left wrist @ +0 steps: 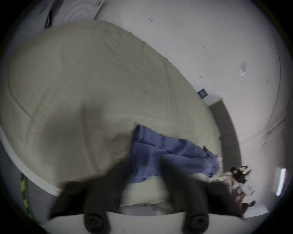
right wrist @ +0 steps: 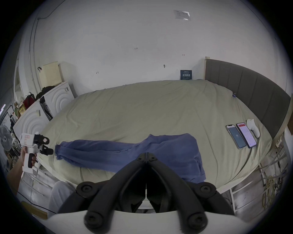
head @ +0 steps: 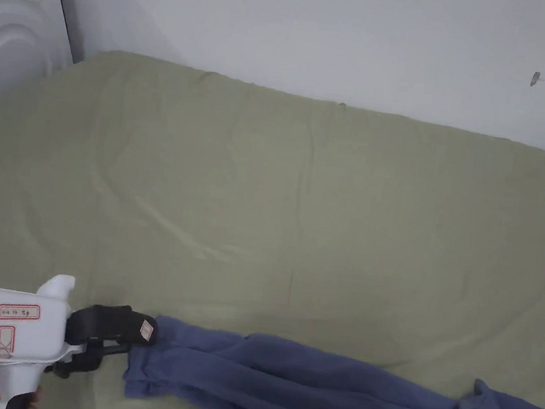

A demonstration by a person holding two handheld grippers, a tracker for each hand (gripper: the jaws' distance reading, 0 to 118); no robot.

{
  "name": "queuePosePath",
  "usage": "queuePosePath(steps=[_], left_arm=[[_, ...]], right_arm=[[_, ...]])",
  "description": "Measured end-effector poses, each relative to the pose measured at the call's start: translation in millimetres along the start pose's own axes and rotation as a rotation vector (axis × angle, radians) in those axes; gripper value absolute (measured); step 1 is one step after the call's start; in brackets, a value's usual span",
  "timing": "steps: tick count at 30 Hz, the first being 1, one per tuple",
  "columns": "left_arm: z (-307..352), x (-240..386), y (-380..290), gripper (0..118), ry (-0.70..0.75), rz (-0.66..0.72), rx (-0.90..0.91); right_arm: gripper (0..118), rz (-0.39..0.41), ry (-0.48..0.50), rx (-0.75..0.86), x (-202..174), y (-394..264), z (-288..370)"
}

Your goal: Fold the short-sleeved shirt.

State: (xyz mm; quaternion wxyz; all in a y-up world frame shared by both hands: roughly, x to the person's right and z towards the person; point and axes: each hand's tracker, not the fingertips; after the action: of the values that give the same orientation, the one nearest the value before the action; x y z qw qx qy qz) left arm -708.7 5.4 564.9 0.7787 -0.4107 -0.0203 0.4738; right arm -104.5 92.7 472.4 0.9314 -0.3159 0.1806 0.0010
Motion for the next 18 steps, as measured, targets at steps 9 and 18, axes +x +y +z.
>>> queuePosePath(steps=[9, 18], left_arm=[[-61, -16, 32, 112, -0.222, 0.098, -0.066], [-75, -21, 29, 11, -0.052, -0.001, -0.106]], right_arm=[[0, -0.059, 0.002, -0.044, -14, -7, 5], [0, -0.121, 0.043, -0.061, -11, -13, 0]])
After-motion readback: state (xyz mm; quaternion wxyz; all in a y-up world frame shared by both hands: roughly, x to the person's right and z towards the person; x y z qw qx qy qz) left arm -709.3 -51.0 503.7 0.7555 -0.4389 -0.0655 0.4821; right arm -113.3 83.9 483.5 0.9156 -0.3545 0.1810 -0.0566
